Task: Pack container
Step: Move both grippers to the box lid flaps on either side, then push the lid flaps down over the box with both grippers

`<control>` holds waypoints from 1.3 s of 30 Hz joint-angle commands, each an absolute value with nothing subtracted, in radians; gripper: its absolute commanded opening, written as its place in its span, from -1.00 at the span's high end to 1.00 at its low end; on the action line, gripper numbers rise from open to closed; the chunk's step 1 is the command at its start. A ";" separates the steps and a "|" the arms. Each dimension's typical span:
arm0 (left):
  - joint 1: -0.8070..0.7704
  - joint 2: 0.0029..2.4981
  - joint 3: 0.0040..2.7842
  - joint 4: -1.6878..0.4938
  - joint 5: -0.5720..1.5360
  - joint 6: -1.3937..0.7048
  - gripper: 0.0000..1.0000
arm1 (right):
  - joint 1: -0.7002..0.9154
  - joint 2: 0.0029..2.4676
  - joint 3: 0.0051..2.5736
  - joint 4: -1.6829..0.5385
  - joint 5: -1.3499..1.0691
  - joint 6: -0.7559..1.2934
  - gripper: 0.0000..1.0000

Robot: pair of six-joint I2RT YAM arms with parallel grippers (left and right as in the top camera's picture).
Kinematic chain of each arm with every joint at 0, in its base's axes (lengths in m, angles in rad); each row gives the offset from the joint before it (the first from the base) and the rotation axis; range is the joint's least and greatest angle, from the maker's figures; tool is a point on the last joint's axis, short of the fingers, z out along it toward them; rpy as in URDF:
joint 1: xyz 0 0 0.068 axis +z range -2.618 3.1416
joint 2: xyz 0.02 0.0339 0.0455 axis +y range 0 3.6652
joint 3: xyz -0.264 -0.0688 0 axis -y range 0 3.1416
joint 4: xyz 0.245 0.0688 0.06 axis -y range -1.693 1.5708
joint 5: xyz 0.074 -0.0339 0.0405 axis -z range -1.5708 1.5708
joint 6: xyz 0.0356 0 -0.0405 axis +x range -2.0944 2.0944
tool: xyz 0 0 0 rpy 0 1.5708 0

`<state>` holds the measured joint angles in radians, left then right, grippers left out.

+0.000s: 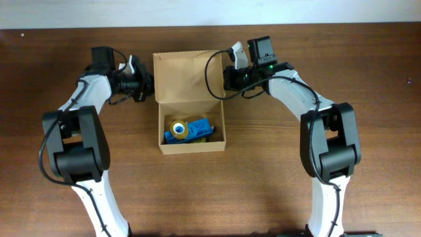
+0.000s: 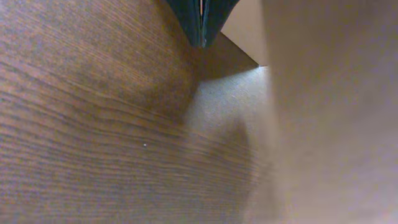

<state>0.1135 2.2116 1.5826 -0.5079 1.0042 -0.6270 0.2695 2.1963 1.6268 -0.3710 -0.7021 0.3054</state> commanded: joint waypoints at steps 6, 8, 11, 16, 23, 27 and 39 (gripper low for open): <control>0.106 2.222 1.680 -0.509 1.164 -0.521 0.97 | 0.279 2.082 1.652 -0.366 -0.734 0.228 0.93; 0.097 2.222 1.692 -0.509 1.172 -0.505 0.97 | 0.279 2.063 1.652 -0.366 -0.734 0.216 0.93; 0.083 2.222 1.704 -0.520 1.190 -0.478 0.97 | 0.279 2.029 1.652 -0.376 -0.733 0.213 0.93; 0.072 2.221 1.734 -0.657 1.173 -0.361 0.96 | 0.279 1.990 1.652 -0.434 -0.733 0.186 0.93; 0.068 2.221 1.834 -1.027 0.927 -0.146 0.97 | 0.285 1.955 1.652 -0.582 -0.733 0.134 0.93; 0.068 2.221 1.918 -1.168 0.758 -0.114 0.97 | 0.306 1.930 1.652 -0.681 -0.730 0.134 0.93; 0.067 2.221 2.120 -1.323 0.533 -0.115 0.96 | 0.436 1.890 1.669 -0.862 -0.537 0.131 0.93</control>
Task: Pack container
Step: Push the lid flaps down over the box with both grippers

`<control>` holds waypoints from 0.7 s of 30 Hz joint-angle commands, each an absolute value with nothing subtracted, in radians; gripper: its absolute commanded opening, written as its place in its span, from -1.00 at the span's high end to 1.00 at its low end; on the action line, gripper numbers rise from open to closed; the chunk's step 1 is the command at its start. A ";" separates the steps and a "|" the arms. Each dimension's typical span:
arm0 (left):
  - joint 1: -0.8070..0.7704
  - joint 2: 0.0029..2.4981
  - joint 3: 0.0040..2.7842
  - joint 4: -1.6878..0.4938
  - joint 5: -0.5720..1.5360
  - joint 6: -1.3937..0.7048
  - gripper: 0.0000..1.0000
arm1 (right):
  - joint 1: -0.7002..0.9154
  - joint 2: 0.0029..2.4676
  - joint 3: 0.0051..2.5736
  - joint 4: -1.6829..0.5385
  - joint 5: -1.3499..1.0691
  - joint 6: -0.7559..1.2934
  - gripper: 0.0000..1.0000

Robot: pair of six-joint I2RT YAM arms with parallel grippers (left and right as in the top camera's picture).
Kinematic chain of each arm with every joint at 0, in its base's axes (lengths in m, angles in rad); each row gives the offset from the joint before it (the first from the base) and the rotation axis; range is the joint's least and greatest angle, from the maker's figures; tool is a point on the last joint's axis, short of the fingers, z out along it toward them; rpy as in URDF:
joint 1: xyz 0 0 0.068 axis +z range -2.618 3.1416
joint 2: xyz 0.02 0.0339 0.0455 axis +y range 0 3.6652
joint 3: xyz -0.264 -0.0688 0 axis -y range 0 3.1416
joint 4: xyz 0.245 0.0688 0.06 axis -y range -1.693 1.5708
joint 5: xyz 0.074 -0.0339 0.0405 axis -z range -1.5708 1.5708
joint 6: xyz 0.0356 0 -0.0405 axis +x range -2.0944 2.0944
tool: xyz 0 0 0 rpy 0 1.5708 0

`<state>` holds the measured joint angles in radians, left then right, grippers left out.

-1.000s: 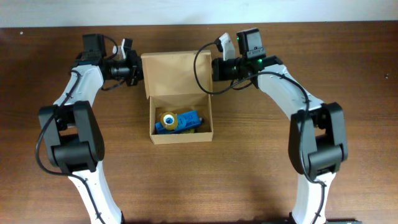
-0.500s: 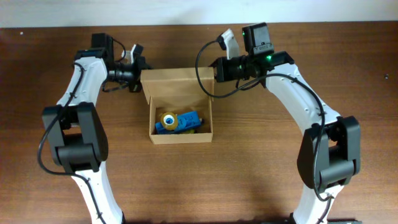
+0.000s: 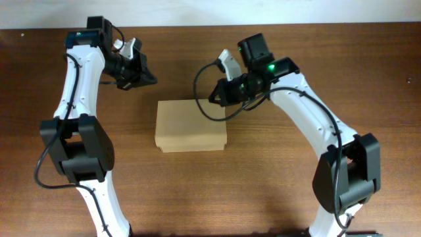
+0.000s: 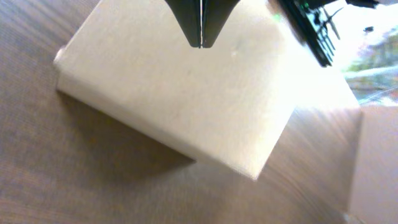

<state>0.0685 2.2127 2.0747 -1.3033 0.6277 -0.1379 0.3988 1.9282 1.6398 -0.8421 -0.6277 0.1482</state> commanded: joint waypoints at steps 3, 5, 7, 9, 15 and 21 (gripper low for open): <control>0.067 2.221 2.145 -1.345 0.495 -0.118 0.96 | 0.490 1.889 1.671 -0.893 -0.466 0.139 0.93; 0.067 2.221 2.157 -1.361 0.465 -0.118 0.96 | 0.535 1.889 1.671 -0.904 -0.405 0.154 0.93; 0.067 2.221 2.167 -1.376 0.441 -0.119 0.96 | 0.586 1.889 1.671 -0.910 -0.323 0.182 0.93; 0.067 2.221 2.175 -1.392 0.395 -0.135 0.97 | 0.637 1.889 1.671 -0.914 -0.247 0.220 0.93; 0.067 2.220 2.183 -1.420 0.282 -0.198 0.96 | 0.738 1.911 1.670 -0.937 -0.120 0.265 0.93; 0.067 2.220 2.183 -1.431 0.227 -0.232 0.96 | 0.779 1.960 1.667 -0.944 -0.069 0.271 0.93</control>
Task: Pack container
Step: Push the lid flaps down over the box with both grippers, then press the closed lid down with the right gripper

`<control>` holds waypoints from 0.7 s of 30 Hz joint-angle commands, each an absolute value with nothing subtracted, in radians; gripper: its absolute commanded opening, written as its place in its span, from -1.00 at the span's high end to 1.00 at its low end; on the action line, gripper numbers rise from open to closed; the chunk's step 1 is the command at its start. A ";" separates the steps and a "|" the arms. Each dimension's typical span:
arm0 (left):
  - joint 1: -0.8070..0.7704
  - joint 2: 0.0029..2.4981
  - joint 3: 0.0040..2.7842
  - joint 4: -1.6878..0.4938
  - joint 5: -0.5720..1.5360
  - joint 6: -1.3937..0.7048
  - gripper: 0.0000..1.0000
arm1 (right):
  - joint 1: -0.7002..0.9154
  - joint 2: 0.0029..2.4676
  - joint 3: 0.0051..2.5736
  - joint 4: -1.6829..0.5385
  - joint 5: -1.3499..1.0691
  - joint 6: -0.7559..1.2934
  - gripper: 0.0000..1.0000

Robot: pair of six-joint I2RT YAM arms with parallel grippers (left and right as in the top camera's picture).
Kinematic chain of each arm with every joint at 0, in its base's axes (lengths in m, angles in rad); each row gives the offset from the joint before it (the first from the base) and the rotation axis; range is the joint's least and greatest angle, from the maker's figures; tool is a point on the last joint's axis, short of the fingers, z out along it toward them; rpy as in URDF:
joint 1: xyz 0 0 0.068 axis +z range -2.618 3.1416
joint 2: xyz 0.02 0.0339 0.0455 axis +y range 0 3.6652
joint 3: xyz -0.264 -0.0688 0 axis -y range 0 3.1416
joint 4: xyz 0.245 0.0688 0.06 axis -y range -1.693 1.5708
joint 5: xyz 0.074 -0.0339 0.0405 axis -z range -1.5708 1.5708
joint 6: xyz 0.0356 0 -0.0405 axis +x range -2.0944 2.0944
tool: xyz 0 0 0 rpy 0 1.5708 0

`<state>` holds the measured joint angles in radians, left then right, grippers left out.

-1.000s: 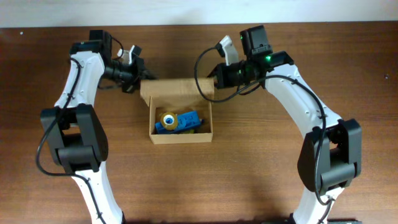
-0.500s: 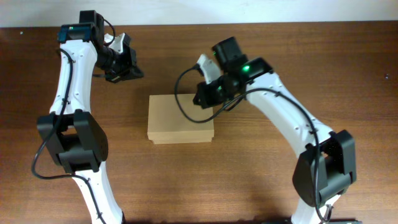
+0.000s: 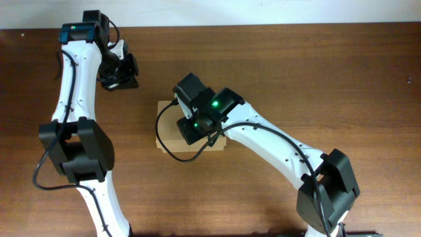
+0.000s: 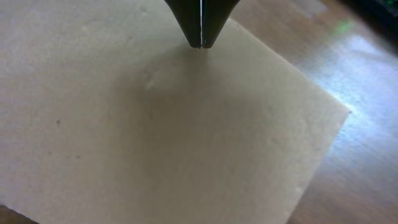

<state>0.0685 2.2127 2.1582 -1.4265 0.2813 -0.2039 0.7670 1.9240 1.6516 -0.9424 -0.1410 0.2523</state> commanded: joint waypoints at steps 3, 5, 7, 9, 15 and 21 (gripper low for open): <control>0.067 2.220 2.183 -1.430 0.226 -0.232 0.96 | 0.779 1.996 1.665 -0.947 -0.069 0.271 0.93; 0.067 2.220 2.183 -1.430 0.226 -0.232 0.96 | 0.779 2.022 1.664 -0.948 -0.070 0.271 0.93; 0.067 2.220 2.183 -1.430 0.226 -0.231 0.96 | 0.779 2.046 1.664 -0.948 -0.070 0.271 0.93; 0.067 2.220 2.183 -1.430 0.226 -0.231 0.96 | 0.779 2.057 1.664 -0.949 -0.070 0.271 0.93; 0.067 2.217 2.183 -1.431 0.228 -0.232 0.96 | 0.779 2.043 1.676 -0.955 -0.091 0.268 0.93; 0.067 2.167 2.223 -1.480 0.231 -0.232 0.96 | 0.778 1.940 1.738 -0.978 -0.107 0.252 0.93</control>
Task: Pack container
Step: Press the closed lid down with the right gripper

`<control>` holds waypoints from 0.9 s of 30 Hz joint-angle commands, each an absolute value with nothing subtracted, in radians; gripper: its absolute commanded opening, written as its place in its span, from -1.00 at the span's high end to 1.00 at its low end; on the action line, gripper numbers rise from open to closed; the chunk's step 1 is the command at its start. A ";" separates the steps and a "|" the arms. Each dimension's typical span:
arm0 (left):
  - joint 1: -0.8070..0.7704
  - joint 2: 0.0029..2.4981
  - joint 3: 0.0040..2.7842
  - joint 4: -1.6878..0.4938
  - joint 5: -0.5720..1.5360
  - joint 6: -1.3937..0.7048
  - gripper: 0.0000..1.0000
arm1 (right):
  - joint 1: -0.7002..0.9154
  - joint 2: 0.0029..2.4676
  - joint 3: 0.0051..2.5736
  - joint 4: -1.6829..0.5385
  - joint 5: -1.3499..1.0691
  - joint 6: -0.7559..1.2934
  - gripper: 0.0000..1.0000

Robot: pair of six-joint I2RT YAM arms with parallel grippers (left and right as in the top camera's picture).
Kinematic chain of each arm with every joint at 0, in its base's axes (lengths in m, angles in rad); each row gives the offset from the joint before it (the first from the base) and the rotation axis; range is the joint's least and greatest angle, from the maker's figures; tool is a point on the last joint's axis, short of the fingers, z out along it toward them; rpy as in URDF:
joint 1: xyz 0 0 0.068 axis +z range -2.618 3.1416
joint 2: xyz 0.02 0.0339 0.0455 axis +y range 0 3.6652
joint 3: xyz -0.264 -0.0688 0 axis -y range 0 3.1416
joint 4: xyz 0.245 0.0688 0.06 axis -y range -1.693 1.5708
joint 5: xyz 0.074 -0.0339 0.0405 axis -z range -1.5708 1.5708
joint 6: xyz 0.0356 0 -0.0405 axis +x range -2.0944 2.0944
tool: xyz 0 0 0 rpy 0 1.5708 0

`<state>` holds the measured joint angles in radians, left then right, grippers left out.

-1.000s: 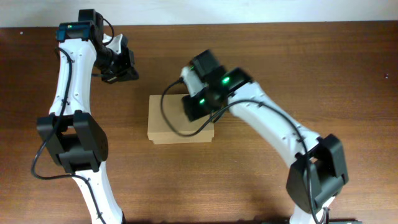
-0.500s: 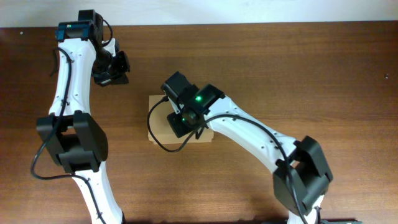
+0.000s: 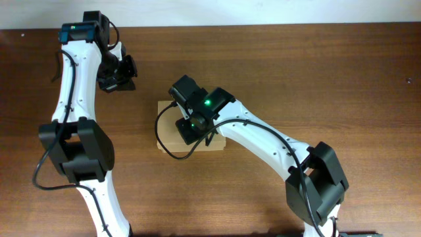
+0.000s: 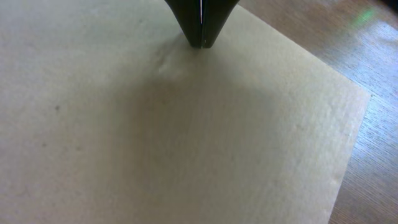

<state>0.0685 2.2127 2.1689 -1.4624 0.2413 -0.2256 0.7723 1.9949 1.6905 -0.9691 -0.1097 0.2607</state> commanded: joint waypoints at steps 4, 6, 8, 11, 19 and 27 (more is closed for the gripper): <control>0.067 2.102 2.294 -1.522 0.231 -0.232 0.96 | 0.777 1.878 1.810 -0.992 -0.088 0.161 0.85; 0.067 2.072 2.322 -1.535 0.231 -0.232 0.47 | 0.777 1.864 1.837 -0.996 -0.072 0.134 -0.25; 0.067 2.046 2.342 -1.547 0.231 -0.232 -0.99 | 0.777 1.851 1.855 -0.995 -0.024 0.134 -0.98; 0.067 1.997 2.355 -1.562 0.231 -0.232 -0.99 | 0.776 1.844 1.876 -1.010 0.043 0.135 -0.98; 0.068 1.909 2.355 -1.594 0.408 -0.120 -0.99 | 0.721 1.755 1.904 -1.110 0.040 0.051 -0.98; 0.068 1.639 2.355 -1.596 0.347 -0.012 -0.99 | 0.603 1.464 1.880 -1.274 0.042 -0.038 -0.98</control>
<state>0.0685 1.7962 2.3451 -1.5898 0.3622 -0.0788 0.6388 1.6024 1.8793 -1.2530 0.0261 0.0227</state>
